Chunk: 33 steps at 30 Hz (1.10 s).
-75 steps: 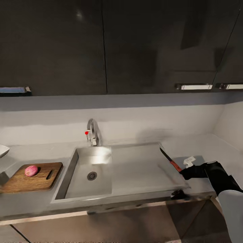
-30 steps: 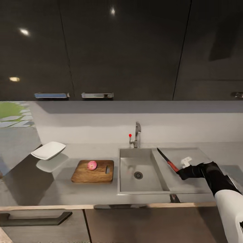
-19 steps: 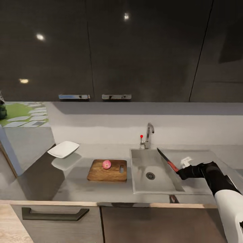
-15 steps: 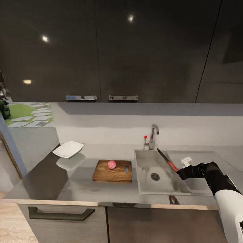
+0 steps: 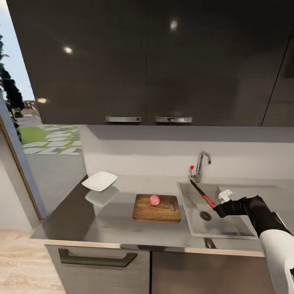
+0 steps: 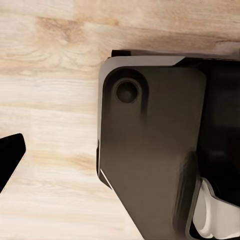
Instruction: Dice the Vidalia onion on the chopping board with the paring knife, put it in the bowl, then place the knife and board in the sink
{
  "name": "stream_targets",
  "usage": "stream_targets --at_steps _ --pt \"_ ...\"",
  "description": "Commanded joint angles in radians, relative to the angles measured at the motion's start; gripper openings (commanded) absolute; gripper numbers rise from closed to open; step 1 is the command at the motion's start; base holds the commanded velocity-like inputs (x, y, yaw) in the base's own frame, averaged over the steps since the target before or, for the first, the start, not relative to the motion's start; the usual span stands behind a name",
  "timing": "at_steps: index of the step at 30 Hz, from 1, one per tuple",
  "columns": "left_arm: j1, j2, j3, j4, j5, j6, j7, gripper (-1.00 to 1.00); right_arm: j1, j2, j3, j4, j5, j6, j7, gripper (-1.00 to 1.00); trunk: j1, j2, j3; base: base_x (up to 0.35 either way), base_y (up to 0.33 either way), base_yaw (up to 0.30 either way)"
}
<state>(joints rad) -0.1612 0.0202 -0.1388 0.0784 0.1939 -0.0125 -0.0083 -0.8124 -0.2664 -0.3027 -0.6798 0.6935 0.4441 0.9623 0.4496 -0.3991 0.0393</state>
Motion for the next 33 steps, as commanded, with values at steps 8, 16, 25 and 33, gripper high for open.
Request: stream_targets --at_steps 8,16,25,33 --pt "-0.001 0.000 -0.008 0.002 0.009 -0.001 -0.001 1.00 -0.001 0.000 -0.005 -0.001 0.003 0.000 0.007 -1.00 0.000 -0.001 0.000 0.024 0.299 0.000" --pt "-0.001 0.000 -0.008 0.001 0.009 -0.001 -0.001 1.00 -0.001 0.048 -0.006 -0.003 0.003 -0.040 -0.129 -1.00 0.000 -0.001 0.000 0.212 0.261 0.000" --pt "-0.001 -0.001 -0.008 0.001 0.007 -0.001 -0.002 1.00 -0.001 0.072 -0.005 -0.023 0.004 -0.147 -0.251 -1.00 0.000 -0.001 0.000 0.117 0.091 0.000" --pt "-0.001 -0.003 -0.008 0.000 0.007 -0.001 -0.001 1.00 -0.001 0.132 -0.003 -0.050 0.015 -0.218 -0.455 -1.00 0.000 -0.001 0.000 0.002 0.001 0.000"
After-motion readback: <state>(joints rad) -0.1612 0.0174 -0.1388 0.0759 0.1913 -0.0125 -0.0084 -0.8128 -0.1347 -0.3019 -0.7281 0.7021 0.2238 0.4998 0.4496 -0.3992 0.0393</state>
